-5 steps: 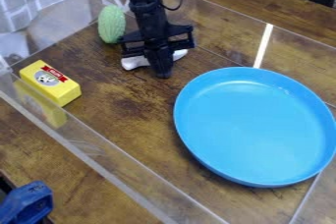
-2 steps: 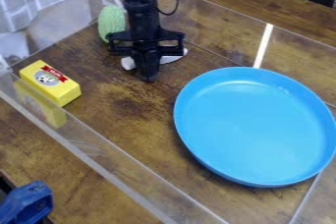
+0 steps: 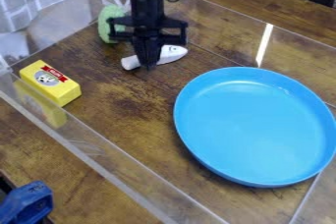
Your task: Put the white object in the blue tray
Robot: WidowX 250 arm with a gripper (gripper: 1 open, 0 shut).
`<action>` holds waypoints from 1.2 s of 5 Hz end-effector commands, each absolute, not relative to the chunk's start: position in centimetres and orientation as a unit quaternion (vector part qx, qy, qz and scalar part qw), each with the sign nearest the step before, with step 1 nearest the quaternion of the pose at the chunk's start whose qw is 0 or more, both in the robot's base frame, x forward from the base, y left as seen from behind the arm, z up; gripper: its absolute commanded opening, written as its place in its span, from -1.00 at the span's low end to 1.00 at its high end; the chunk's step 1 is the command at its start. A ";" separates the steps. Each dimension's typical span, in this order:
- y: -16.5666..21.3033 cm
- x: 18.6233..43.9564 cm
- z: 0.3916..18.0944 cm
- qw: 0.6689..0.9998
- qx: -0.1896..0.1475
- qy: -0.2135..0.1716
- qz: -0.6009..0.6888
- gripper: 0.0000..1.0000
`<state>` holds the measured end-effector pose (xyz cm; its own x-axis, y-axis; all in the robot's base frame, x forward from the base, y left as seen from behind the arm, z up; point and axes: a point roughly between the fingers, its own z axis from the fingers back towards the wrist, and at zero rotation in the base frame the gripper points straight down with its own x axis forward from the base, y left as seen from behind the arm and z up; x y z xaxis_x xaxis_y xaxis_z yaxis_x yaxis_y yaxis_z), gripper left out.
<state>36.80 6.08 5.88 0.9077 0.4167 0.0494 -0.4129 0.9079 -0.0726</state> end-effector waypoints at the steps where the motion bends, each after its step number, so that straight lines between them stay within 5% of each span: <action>1: 6.0 38.1 12.0 0.977 -0.026 -0.094 0.190 -1.00; 2: 6.4 38.8 11.0 0.976 -0.027 -0.097 0.194 1.00; 6: 8.1 41.0 6.8 0.979 -0.028 -0.102 0.176 1.00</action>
<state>40.07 7.06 4.54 0.9338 0.3367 0.1207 -0.3286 0.9409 -0.0823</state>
